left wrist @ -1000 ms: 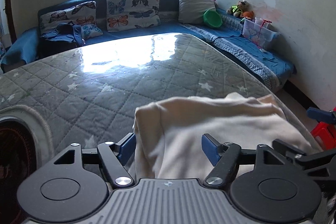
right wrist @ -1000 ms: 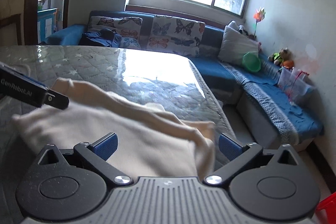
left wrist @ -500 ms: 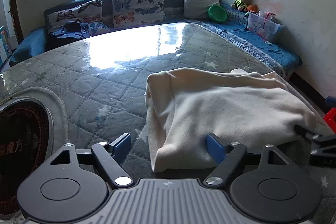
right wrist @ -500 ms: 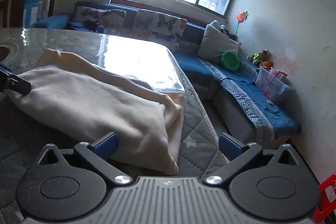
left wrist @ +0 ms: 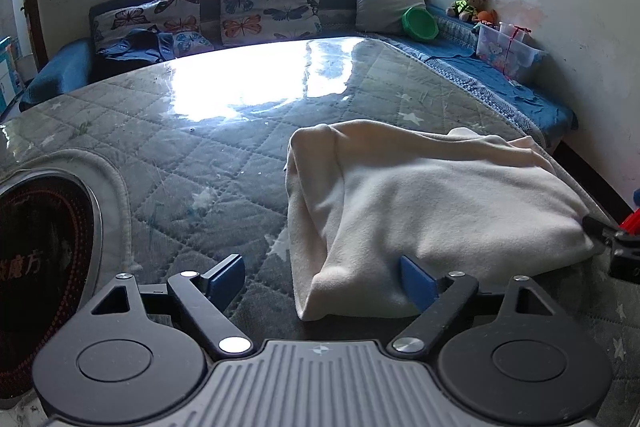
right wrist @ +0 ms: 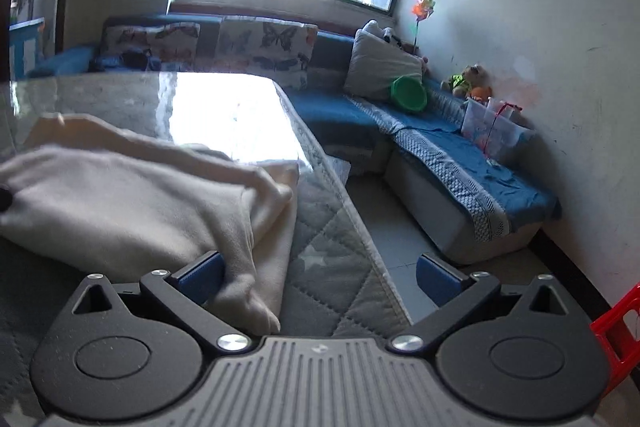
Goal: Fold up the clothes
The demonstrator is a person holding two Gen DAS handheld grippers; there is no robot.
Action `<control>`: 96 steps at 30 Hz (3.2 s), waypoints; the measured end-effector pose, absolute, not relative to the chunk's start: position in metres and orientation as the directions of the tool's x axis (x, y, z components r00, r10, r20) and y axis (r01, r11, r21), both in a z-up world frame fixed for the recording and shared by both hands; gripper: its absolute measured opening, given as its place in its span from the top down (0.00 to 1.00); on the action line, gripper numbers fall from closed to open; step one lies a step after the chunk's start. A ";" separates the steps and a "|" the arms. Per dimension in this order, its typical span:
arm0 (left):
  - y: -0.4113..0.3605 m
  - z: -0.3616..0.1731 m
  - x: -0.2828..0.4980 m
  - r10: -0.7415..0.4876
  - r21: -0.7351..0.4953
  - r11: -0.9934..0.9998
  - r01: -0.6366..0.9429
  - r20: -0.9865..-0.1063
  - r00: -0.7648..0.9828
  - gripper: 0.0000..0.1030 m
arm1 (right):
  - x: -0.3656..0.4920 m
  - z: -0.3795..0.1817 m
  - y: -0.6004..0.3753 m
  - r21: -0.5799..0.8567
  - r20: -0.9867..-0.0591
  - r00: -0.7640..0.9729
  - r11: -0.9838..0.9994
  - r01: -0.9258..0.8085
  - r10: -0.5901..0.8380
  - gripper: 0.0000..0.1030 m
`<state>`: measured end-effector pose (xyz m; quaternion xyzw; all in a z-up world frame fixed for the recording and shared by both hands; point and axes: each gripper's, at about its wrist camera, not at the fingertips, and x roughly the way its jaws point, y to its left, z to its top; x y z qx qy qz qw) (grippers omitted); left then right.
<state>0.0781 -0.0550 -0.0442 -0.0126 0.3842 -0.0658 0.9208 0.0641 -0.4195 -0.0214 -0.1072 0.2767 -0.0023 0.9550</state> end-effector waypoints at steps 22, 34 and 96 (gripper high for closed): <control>-0.048 -0.036 0.027 -0.147 -0.090 0.989 0.120 -0.734 0.663 0.00 | 0.010 -0.004 -0.386 -0.093 -0.540 0.837 0.983 -0.159 0.085 0.00; -0.033 -0.039 -0.015 -0.137 -0.105 0.991 0.089 -0.755 0.641 0.00 | -0.033 -0.016 -0.354 -0.038 -0.604 0.779 0.971 -0.235 0.166 0.00; -0.043 -0.054 -0.062 -0.078 -0.010 0.994 0.108 -0.759 0.646 0.00 | -0.064 -0.033 -0.341 0.008 -0.672 0.730 0.987 -0.162 0.125 0.00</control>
